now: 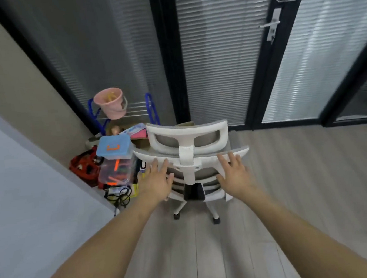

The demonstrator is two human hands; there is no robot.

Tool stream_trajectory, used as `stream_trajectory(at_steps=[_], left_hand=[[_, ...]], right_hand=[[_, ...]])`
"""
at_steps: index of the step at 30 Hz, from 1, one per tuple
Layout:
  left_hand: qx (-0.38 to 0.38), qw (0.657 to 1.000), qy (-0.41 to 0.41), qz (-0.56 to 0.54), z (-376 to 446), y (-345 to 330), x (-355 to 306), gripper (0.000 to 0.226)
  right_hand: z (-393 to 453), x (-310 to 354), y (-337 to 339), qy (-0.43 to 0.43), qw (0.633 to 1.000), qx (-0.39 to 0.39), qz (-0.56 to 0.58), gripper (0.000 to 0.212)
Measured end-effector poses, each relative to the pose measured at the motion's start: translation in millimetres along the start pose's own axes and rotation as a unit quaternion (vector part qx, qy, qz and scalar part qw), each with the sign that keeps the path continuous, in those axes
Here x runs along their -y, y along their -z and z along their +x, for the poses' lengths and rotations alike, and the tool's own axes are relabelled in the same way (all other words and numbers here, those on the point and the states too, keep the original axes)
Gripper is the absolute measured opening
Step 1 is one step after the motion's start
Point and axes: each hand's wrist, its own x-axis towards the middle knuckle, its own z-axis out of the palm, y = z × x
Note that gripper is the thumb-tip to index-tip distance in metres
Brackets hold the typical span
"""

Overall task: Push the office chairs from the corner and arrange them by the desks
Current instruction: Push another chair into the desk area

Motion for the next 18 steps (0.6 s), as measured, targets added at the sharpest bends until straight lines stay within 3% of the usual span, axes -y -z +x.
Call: stream_trajectory(at_steps=[10,18], left_hand=[[0.111,0.992,-0.064,0.001,63.8,12.0,52.5,0.067],[0.114,0.989,-0.091,-0.024,57.3,-3.5,58.6,0.070]], right_hand=[[39.7,19.8,5.2,-0.032,0.993,0.083,-0.079,0.078],[17.3,11.4,-15.4,-0.037,0.996,0.026,-0.080,0.078]])
